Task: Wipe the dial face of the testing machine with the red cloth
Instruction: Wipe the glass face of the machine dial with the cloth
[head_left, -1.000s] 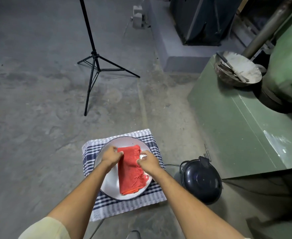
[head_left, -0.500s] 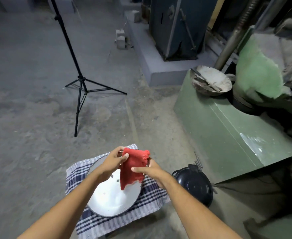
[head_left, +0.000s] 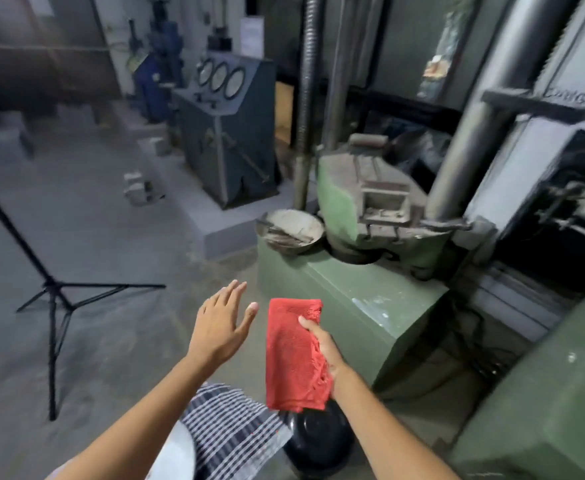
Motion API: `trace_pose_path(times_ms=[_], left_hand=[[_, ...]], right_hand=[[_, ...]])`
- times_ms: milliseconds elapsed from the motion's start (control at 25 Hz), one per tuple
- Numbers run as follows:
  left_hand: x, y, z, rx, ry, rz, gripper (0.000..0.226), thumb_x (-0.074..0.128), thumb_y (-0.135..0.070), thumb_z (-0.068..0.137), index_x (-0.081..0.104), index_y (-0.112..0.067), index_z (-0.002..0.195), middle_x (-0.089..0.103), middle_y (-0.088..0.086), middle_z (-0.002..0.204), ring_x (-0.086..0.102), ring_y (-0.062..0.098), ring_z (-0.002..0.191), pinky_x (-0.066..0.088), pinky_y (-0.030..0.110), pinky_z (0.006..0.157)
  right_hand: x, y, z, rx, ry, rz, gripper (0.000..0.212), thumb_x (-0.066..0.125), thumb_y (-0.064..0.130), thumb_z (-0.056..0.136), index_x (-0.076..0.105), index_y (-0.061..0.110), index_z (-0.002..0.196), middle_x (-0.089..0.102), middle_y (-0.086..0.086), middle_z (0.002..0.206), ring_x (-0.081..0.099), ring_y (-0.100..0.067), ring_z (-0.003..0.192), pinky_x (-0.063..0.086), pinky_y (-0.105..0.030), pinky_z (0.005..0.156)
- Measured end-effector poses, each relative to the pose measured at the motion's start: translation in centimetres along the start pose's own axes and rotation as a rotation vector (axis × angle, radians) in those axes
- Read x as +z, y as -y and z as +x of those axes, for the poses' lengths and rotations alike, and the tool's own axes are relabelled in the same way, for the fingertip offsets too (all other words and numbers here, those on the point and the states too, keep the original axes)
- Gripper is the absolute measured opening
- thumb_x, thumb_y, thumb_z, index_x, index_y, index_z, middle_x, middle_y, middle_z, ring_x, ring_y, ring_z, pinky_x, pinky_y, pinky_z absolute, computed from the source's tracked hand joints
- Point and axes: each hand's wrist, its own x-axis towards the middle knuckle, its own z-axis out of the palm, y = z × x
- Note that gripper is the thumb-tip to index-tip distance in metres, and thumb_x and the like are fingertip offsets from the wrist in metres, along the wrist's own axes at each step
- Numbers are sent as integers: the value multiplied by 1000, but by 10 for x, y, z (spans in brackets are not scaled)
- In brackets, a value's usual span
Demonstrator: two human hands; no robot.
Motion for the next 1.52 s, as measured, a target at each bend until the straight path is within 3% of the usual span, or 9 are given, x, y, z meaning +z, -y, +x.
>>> trace_pose_path(times_ms=[120, 280, 440, 680, 920, 1120, 1280, 1360, 1520], left_hand=[[30, -99, 3, 186, -30, 72, 84, 13, -70, 96, 26, -25, 165, 24, -2, 174, 20, 21, 162, 16, 43, 131], [74, -236, -3, 351, 20, 3, 85, 11, -70, 95, 24, -25, 166, 23, -3, 174, 16, 18, 163, 12, 41, 132], [115, -385, -20, 544, 50, -49, 88, 13, -70, 93, 27, -23, 166, 25, -3, 173, 17, 18, 163, 11, 40, 132], [177, -604, -61, 747, 63, -102, 89, 17, -71, 90, 38, -22, 162, 34, -2, 170, 28, 20, 160, 21, 46, 130], [205, -796, -101, 902, 19, -126, 91, 11, -72, 92, 32, -20, 164, 28, 0, 172, 21, 21, 162, 13, 42, 132], [224, -882, -92, 965, -28, -126, 87, 9, -72, 95, 17, -24, 168, 13, -6, 176, 9, 19, 164, 8, 44, 133], [225, -935, -61, 1001, -54, -133, 84, 13, -69, 98, 11, -24, 168, 6, -6, 176, 5, 19, 164, 6, 45, 133], [227, -957, -41, 1021, -72, -130, 84, 13, -69, 98, 9, -25, 168, 6, -5, 177, 4, 19, 164, 5, 45, 133], [247, -998, 5, 1070, -91, -170, 87, 8, -71, 95, 9, -24, 168, 5, -6, 176, 5, 20, 164, 4, 45, 133]], right_hand=[[-68, 37, -57, -135, -97, 259, 50, 73, 48, 84, 83, 6, 107, 77, -23, 114, 77, -36, 99, 61, -43, 89], [-166, 70, -139, -315, -130, 488, 75, 66, 63, 89, 71, 2, 132, 64, -28, 139, 65, -44, 127, 52, -55, 108], [-268, 106, -244, -493, -296, 538, 74, 67, 69, 86, 75, 8, 128, 69, -24, 134, 69, -42, 121, 58, -51, 98], [-419, 160, -417, -737, -423, 710, 96, 64, 78, 80, 67, 2, 138, 61, -28, 143, 56, -45, 136, 40, -58, 119], [-528, 241, -569, -998, -686, 734, 66, 68, 60, 89, 70, 10, 132, 74, -20, 114, 69, -36, 108, 49, -54, 111], [-575, 314, -617, -1209, -1060, 515, 53, 51, 45, 106, 40, 30, 156, 59, -7, 146, 61, -31, 126, 48, -54, 110], [-619, 375, -616, -1355, -1525, 105, 63, 38, 32, 113, 9, 30, 169, 20, 5, 174, 31, -20, 155, 23, -29, 120], [-643, 399, -610, -1331, -1727, -127, 66, 35, 30, 112, 3, 26, 169, 3, 3, 177, 15, -17, 161, 14, -35, 126], [-708, 434, -598, -1036, -2140, -493, 70, 42, 26, 108, 9, 17, 169, 7, -8, 177, 17, -26, 162, 29, -55, 123]])
